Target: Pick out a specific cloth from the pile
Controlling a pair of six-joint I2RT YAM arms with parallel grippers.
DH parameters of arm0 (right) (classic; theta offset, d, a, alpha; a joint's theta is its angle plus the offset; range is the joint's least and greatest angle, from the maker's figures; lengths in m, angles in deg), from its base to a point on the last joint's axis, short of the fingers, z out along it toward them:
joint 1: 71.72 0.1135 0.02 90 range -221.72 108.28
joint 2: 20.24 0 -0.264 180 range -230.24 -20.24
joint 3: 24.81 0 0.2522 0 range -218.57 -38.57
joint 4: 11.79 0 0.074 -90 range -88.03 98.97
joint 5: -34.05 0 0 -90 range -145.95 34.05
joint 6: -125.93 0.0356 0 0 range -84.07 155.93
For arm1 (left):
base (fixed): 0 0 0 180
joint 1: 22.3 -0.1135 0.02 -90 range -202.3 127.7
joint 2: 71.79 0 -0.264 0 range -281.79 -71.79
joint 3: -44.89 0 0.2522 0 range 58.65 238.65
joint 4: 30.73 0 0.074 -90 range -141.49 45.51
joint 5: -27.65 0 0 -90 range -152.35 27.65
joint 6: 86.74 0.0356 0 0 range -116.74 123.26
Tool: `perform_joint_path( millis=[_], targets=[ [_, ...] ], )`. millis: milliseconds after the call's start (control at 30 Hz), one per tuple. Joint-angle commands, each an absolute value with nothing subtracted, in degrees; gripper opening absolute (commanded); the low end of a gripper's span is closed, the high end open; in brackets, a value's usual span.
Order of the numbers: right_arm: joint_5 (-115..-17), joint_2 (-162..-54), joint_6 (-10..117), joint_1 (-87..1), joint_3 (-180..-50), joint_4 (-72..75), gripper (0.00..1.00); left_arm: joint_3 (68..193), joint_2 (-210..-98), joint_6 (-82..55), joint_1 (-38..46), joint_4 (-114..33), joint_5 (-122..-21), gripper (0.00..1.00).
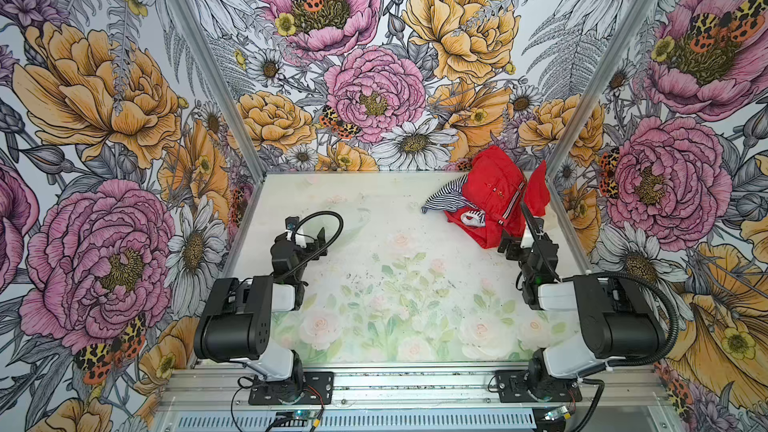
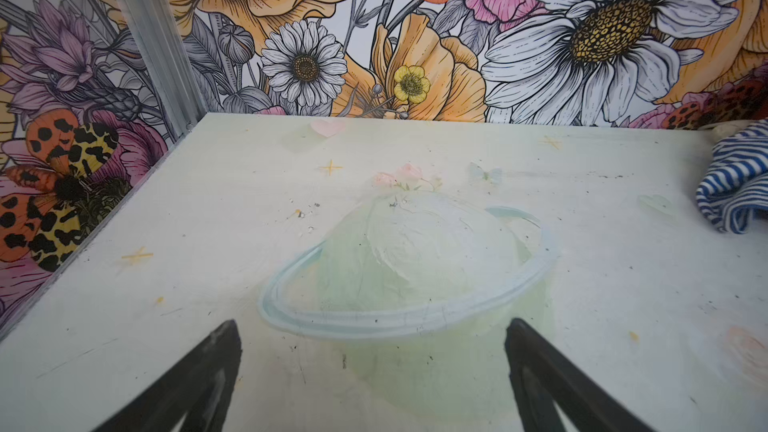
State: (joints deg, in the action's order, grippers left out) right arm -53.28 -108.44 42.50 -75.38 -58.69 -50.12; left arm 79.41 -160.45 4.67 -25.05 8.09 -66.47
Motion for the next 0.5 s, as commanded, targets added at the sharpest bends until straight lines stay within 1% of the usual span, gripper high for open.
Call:
perform_joint_path(
  millis=[0, 267, 467],
  targets=[
    [-54.3, -108.3, 42.6, -75.1, -59.9, -50.4, 0.99, 80.1, -160.7, 4.6, -24.5, 9.5, -66.0, 0.99],
    [-54.3, -108.3, 42.7, -75.1, -59.9, -50.4, 0.99, 80.3, -160.8, 3.5, -25.5, 9.3, -66.2, 0.99],
    [-54.2, -108.3, 42.4, -74.9, -60.3, -49.7, 0.99, 79.4, -161.0, 2.7, -26.8, 11.1, -68.4, 0.99]
  ],
)
